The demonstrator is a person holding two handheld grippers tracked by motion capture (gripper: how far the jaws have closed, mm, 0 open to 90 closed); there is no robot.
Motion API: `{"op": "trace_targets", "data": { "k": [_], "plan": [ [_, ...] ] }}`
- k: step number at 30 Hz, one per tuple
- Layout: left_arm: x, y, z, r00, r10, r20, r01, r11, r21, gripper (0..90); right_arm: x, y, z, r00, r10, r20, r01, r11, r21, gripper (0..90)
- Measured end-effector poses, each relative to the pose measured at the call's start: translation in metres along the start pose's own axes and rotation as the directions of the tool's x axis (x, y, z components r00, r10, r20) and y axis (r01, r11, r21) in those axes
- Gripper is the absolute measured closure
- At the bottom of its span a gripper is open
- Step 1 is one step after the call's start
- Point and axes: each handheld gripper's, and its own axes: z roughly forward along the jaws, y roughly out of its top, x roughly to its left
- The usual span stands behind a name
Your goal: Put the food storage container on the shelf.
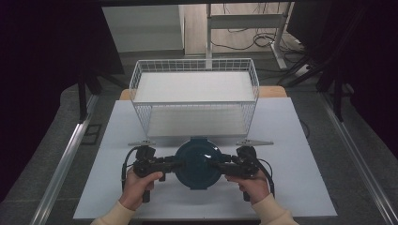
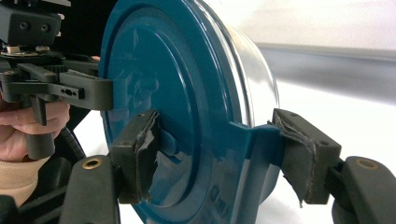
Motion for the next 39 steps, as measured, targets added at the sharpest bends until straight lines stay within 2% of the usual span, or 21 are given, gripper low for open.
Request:
{"op": "trace_targets", "data": {
  "k": [7,10,19,24,39],
  "plan": [
    [-0.005,0.016,-0.005,0.9998,0.018,0.004,-0.017,0.9997,-0.016,43.1,0.003,0.015,-0.004,0.9998,-0.019,-0.001,0.019,1.0,-0.016,33.9],
    [-0.008,0.024,-0.009,0.9995,0.032,0.008,-0.032,0.9991,-0.029,43.2,0.008,0.028,-0.009,0.9991,-0.042,0.007,0.042,0.999,-0.03,33.9],
    [-0.017,0.048,-0.02,0.9982,0.059,0.005,-0.059,0.9969,-0.053,43.2,0.015,0.051,-0.015,0.9975,-0.07,0.012,0.071,0.996,-0.048,33.8],
    [-0.022,0.063,-0.025,0.9972,0.074,0.004,-0.074,0.9951,-0.067,43.3,0.02,0.07,-0.021,0.9955,-0.094,0.014,0.095,0.993,-0.066,33.9],
    [-0.035,0.1,-0.034,0.9941,0.108,-0.002,-0.108,0.9907,-0.082,43.4,0.024,0.105,-0.032,0.9932,-0.116,0.015,0.117,0.99,-0.084,33.9]
  ]
}}
